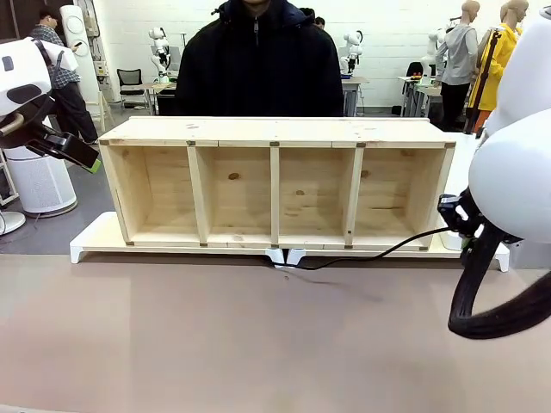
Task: Perform cable management.
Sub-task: Pull the grasped Power Cable to the location of the Power Strip.
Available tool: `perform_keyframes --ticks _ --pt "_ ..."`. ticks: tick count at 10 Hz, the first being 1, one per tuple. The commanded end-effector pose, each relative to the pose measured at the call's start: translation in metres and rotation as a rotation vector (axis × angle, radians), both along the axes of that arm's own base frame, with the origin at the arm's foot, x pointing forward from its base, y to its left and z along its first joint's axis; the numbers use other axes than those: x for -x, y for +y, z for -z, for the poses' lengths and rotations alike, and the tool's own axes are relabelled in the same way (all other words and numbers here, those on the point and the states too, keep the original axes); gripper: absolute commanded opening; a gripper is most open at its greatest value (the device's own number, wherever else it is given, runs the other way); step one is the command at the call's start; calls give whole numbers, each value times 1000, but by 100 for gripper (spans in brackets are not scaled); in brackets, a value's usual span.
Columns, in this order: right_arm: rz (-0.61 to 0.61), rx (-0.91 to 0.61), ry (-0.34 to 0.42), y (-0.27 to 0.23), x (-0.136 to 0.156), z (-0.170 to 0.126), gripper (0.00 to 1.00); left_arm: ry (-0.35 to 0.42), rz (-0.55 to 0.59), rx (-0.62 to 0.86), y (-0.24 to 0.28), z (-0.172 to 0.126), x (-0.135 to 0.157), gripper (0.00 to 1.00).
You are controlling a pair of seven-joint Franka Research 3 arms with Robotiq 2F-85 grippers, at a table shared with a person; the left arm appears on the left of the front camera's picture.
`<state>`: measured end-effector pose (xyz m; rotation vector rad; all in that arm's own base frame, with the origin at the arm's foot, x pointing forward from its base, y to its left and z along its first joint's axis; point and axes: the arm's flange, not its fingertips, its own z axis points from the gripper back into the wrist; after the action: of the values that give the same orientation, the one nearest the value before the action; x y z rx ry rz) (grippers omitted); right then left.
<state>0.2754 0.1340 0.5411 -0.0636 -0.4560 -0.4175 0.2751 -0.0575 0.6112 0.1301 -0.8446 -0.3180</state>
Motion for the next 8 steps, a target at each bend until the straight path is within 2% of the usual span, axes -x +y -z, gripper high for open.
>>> perform_keyframes --ticks 1,5,8 --pt "29 29 -40 -18 -23 3 16 -13 -2 -2 0 0 -2 100" --pt "68 32 -94 -41 -74 -15 16 -13 -2 -2 0 0 -2 100" --pt "109 38 -123 -53 -98 -29 16 -13 -2 -2 0 0 -2 100"
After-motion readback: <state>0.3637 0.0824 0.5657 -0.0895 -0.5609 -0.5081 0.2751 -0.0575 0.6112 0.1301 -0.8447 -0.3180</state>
